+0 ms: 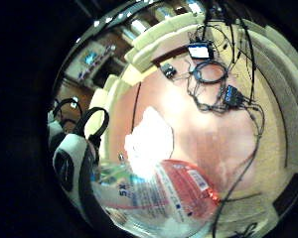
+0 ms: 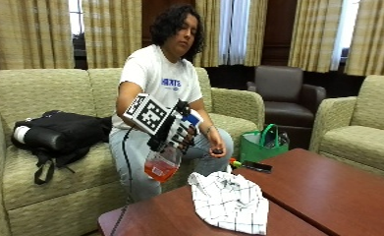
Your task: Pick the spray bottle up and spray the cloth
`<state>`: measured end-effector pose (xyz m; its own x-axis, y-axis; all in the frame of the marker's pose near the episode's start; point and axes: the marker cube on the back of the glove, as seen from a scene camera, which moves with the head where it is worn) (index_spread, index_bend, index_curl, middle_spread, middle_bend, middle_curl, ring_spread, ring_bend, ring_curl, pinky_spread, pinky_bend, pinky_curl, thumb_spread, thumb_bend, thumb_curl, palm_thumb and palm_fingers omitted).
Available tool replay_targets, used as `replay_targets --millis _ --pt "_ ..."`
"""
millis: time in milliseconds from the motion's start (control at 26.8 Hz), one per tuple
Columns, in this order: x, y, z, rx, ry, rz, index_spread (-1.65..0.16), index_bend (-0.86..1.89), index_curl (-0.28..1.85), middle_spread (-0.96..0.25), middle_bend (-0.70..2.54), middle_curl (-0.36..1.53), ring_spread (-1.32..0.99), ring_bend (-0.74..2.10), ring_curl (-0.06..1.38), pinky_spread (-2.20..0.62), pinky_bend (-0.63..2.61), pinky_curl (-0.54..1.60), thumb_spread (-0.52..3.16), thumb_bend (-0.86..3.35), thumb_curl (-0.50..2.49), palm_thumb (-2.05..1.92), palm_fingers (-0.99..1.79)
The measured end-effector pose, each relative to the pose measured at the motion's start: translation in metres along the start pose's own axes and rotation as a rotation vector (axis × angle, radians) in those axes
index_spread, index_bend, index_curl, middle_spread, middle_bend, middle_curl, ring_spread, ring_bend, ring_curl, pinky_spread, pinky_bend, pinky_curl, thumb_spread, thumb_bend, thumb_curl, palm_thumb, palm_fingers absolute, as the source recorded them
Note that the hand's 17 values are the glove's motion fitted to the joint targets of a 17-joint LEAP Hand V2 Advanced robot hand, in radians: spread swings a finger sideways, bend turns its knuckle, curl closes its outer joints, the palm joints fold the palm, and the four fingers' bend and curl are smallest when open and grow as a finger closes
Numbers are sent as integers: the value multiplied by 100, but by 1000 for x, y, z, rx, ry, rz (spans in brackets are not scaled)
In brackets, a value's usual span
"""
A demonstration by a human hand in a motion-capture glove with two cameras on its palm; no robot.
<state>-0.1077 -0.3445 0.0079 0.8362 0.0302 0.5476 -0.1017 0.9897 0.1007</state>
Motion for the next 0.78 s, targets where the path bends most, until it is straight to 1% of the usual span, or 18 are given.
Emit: replay_targets --millis 186,373,634,783 --pt "-36 -6 3 -131 251 -72 -30 35 57 -23 60 52 -23 69 46 -33 42 39 18 -3 78 93 140" --pt "-59 -16 19 -281 506 -110 -29 35 58 -23 60 52 -23 69 46 -32 42 39 18 -3 79 93 140" --pt "-65 -34 52 -449 771 -172 -29 35 58 -23 61 52 -23 69 46 -32 42 39 18 -3 79 93 140" --pt "-60 -26 87 -517 942 -218 -29 35 58 -22 61 52 -23 69 46 -32 42 39 18 -3 80 93 140"
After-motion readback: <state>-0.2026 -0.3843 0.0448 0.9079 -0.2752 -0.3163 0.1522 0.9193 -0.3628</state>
